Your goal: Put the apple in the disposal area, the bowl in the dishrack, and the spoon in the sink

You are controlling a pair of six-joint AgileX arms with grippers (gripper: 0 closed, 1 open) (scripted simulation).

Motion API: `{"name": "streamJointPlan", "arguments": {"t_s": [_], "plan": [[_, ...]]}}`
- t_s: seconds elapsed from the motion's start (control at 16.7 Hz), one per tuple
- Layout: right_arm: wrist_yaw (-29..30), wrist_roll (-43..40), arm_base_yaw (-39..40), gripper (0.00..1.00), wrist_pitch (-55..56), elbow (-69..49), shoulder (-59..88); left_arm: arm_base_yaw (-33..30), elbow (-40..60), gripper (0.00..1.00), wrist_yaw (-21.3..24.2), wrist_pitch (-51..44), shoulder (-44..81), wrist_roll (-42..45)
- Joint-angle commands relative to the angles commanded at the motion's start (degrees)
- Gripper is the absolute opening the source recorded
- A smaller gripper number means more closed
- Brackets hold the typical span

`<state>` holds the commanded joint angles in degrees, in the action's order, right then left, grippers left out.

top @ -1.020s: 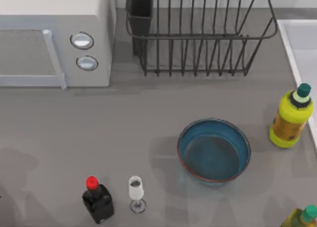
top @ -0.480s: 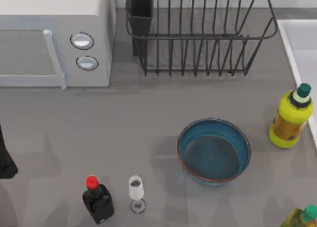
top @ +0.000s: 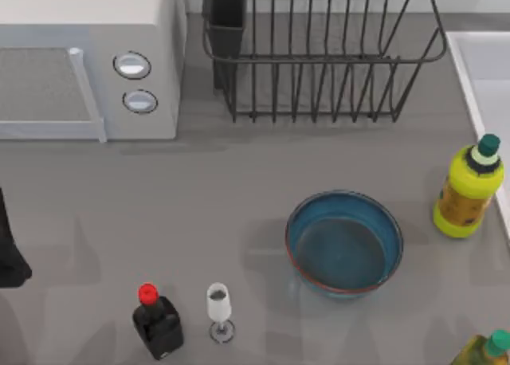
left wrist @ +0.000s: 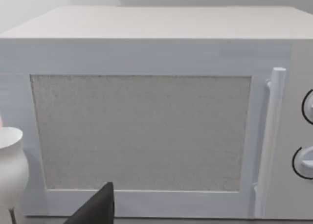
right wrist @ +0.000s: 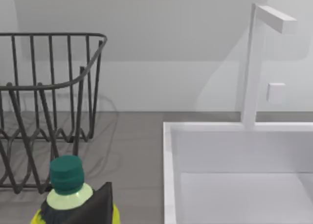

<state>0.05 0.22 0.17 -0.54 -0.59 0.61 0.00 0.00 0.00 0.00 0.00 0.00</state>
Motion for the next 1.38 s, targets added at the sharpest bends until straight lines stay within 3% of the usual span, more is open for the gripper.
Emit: {"name": "streamJointPlan", "arguments": {"t_s": [0.36, 0.96, 1.38], "plan": [[0.26, 5.38, 4.91, 1.00, -12.92, -15.32, 16.40, 0.00, 0.00, 1.00, 0.00, 0.00, 0.00, 0.00], [-0.42, 20.65, 19.87, 1.00, -49.66, -59.06, 74.86, 0.00, 0.00, 1.00, 0.00, 0.00, 0.00, 0.00], [-0.31, 28.24, 27.65, 1.00, -67.13, -80.83, 100.33, 0.00, 0.00, 1.00, 0.00, 0.00, 0.00, 0.00]]}}
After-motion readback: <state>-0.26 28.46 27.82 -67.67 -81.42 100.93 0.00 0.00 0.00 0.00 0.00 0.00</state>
